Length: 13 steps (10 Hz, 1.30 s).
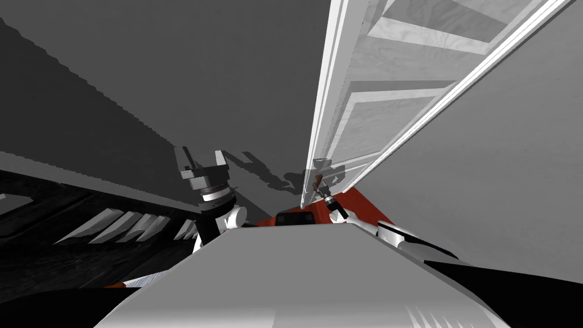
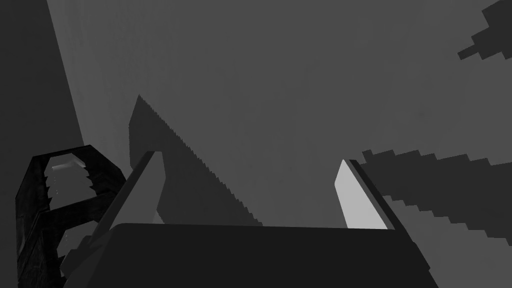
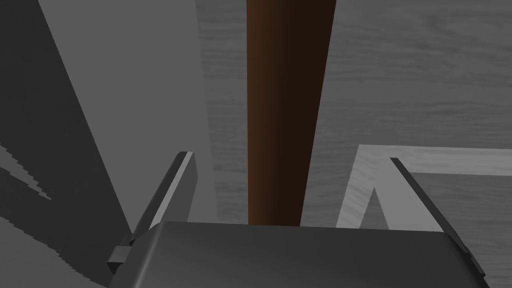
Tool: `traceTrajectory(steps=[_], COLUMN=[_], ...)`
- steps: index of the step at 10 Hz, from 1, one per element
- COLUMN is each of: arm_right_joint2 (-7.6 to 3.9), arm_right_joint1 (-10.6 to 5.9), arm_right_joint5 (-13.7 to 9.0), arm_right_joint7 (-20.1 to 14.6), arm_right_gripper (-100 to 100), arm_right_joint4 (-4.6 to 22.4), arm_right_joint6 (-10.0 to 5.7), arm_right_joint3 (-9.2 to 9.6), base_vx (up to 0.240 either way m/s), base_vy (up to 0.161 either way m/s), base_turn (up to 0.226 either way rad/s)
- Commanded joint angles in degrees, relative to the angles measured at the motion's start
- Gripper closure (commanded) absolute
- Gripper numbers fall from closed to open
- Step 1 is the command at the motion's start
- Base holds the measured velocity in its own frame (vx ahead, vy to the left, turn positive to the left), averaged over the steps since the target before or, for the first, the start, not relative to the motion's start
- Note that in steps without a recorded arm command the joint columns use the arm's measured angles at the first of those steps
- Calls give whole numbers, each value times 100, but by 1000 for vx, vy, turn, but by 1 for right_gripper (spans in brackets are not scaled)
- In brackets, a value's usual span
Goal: Pull the door open
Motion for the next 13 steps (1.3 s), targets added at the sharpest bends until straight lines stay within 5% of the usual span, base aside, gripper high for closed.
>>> traceTrajectory(steps=[1, 6, 13], arm_right_joint2=[4, 4, -315], arm_right_joint1=[-21, -21, 67], arm_right_joint5=[-2, -2, -103], arm_right_joint7=[3, 3, -631], arm_right_gripper=[100, 100, 100], arm_right_joint4=[-12, -12, 523], arm_right_joint6=[4, 4, -575], arm_right_joint3=[-5, -5, 225], base_vx=[-28, -5, -112], base_vy=[-2, -4, -44], base_turn=[29, 3, 225])
